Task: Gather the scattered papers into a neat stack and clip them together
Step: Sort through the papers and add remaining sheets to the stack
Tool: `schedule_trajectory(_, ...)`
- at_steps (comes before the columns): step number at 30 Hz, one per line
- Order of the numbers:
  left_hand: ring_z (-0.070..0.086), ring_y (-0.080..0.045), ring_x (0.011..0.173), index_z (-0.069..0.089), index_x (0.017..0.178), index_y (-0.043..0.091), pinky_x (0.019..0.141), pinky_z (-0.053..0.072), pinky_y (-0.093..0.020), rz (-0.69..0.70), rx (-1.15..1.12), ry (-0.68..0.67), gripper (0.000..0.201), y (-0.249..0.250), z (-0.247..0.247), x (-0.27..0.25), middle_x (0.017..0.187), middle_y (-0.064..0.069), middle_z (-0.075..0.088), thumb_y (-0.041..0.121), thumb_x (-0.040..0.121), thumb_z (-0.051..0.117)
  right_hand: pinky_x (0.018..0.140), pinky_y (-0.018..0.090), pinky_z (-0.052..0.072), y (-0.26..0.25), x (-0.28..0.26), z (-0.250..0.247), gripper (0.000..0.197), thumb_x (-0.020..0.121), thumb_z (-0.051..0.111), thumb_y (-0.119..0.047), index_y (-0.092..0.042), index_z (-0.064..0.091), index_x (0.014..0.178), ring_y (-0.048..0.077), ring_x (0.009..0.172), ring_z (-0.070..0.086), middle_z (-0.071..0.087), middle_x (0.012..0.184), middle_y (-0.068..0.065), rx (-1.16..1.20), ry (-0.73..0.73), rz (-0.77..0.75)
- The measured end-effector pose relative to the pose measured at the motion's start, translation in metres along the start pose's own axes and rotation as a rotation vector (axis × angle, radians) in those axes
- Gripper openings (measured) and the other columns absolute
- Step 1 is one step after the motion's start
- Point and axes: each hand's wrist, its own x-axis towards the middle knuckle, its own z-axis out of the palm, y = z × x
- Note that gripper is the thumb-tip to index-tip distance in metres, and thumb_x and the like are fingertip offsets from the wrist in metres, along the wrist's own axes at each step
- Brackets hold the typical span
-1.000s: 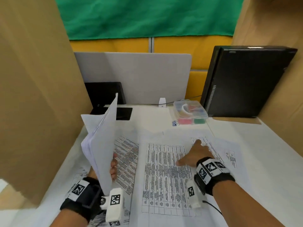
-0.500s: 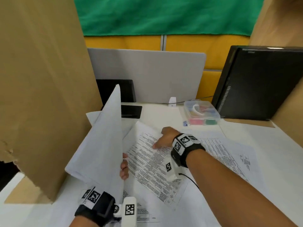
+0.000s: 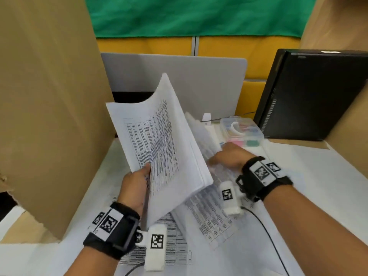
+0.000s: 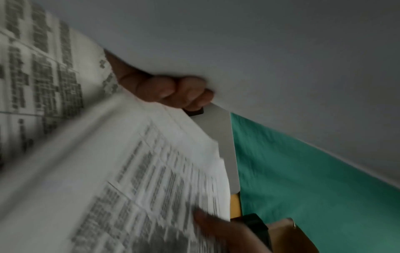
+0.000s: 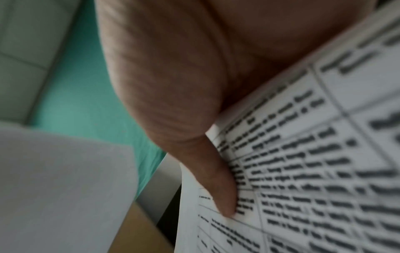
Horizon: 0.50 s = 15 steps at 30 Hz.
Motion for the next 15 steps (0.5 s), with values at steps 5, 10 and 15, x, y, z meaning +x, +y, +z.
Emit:
schedule_trajectory(5,0.057,-0.027,0.075,0.057,0.121,-0.014,0.086,0.050,-0.050,-0.070,0.142,-0.041,0.038,-0.026,0.027,-0.003,0.088,-0.024,0.067,0.015,0.099,0.050,0.087,0.033,0.049,0.071,-0.009,-0.065,0.049,0.076,0.085,-0.024,-0.001,0.057,0.108,0.027,0.097,0.062,0.065,0.112,0.008,0.013,0.148,0.245)
schedule_trajectory(10,0.063,-0.028,0.077,0.068,0.083,0.002,0.078,0.053,-0.041,-0.224,0.218,0.031,0.025,-0.044,0.053,-0.004,0.084,-0.015,0.069,0.022,0.095,0.058,0.089,0.037,0.053,0.126,-0.011,-0.067,0.092,0.051,0.094,-0.048,-0.002,0.062,0.123,0.034,0.106,0.063,0.066,0.119,0.016,-0.134,0.204,0.495)
schedule_trajectory(15,0.039,-0.017,0.033,0.058,0.083,0.006,0.038,0.033,-0.017,-0.303,0.063,-0.041,0.023,-0.047,0.046,0.001,0.054,-0.006,0.049,0.015,0.097,0.041,0.098,0.045,0.054,0.154,0.015,-0.064,0.121,0.024,0.095,-0.056,-0.007,0.057,0.128,0.034,0.109,0.065,0.066,0.127,0.015,-0.166,0.249,0.541)
